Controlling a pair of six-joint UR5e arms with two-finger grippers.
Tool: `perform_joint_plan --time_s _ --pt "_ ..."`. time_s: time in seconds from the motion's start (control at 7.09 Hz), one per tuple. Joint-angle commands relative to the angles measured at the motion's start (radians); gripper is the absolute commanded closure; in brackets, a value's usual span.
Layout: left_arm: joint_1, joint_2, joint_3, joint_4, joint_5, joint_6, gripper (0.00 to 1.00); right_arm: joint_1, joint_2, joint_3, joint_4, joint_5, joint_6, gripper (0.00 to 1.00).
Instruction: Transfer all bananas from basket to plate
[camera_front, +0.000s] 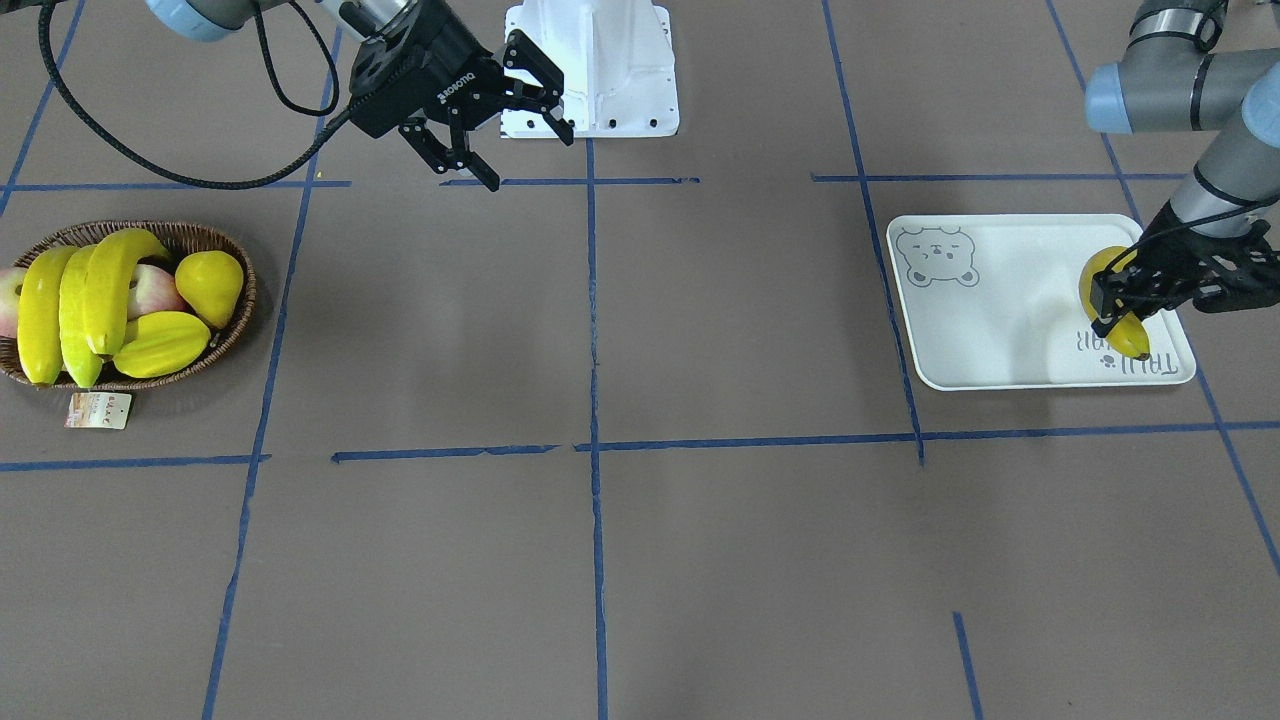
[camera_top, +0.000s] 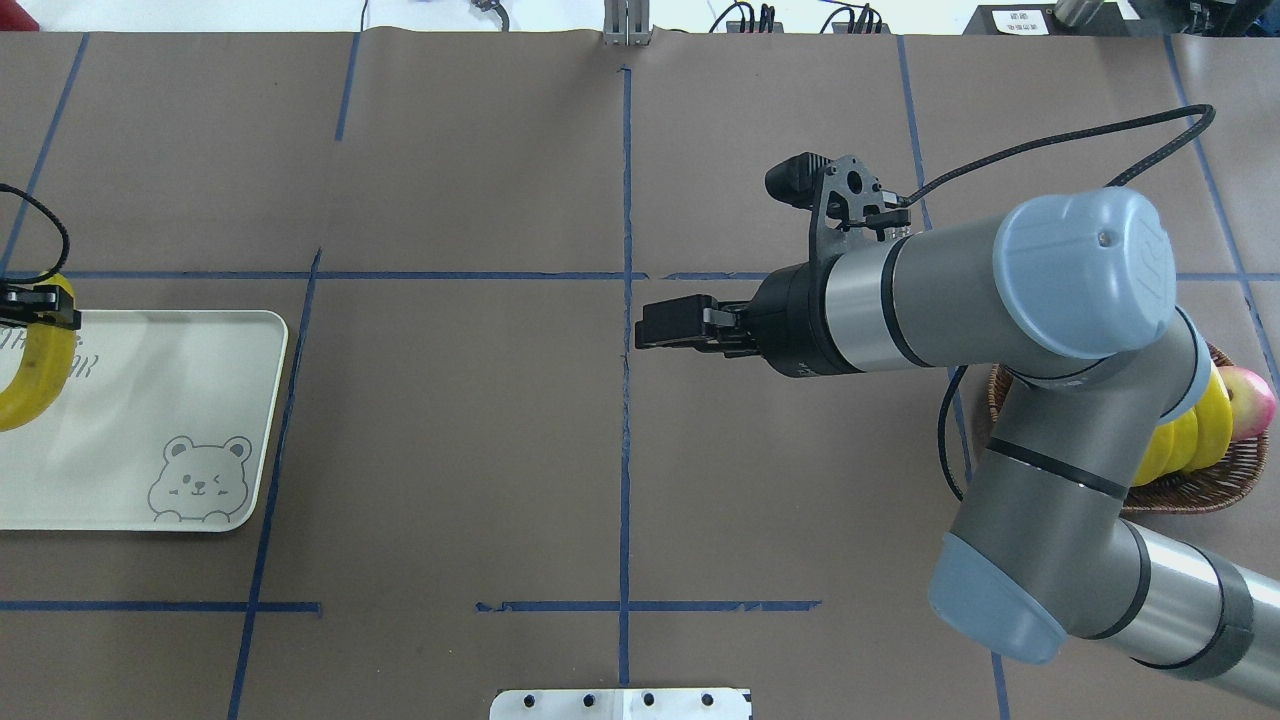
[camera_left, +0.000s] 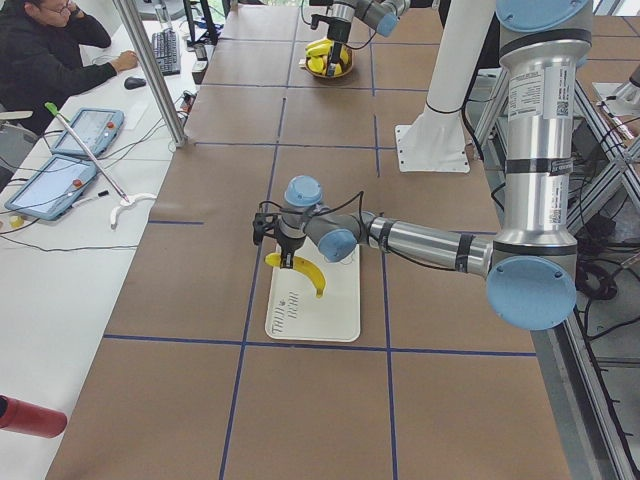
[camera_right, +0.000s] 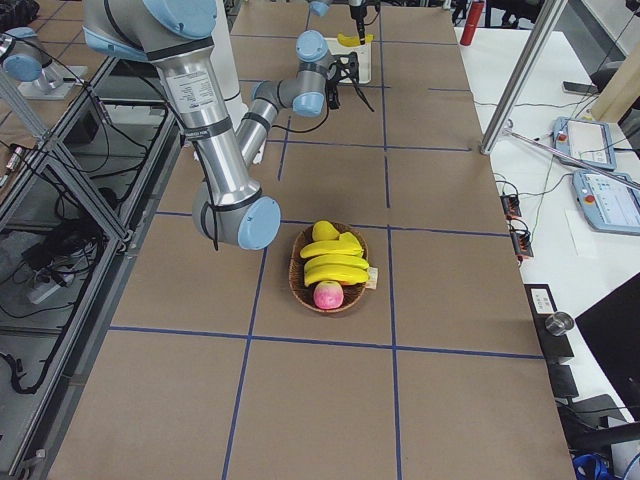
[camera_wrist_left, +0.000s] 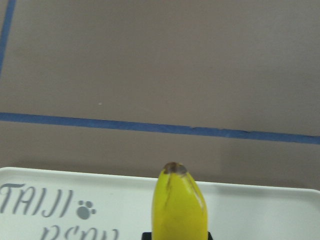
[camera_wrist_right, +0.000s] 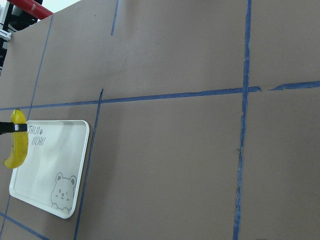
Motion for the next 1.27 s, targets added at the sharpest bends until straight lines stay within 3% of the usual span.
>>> perform_joint_plan --time_s 0.0,0.56,0.7,0.85,0.99,1.13 --pt "-0.005 0.038 0.021 -0.002 -0.004 -0.002 1.00 -0.001 -0.004 -0.001 0.000 -0.009 0.000 0.00" --pt "0.001 0.058 0.024 -0.004 -0.059 -0.050 1.00 0.001 -0.004 -0.004 0.000 -0.014 0.000 0.00" --pt "0.002 0.058 0.025 -0.004 -0.059 -0.050 0.94 0.001 -0.004 -0.004 0.000 -0.014 0.000 0.00" --pt "0.003 0.058 0.027 -0.004 -0.059 -0.042 0.32 -0.001 -0.010 -0.005 0.000 -0.014 0.000 0.00" --pt "0.003 0.057 0.027 -0.004 -0.059 -0.042 0.01 0.001 -0.015 -0.005 0.000 -0.014 0.000 0.00" --pt "0.003 0.054 0.025 -0.004 -0.064 -0.042 0.01 0.002 -0.018 -0.004 0.000 -0.014 0.000 0.00"
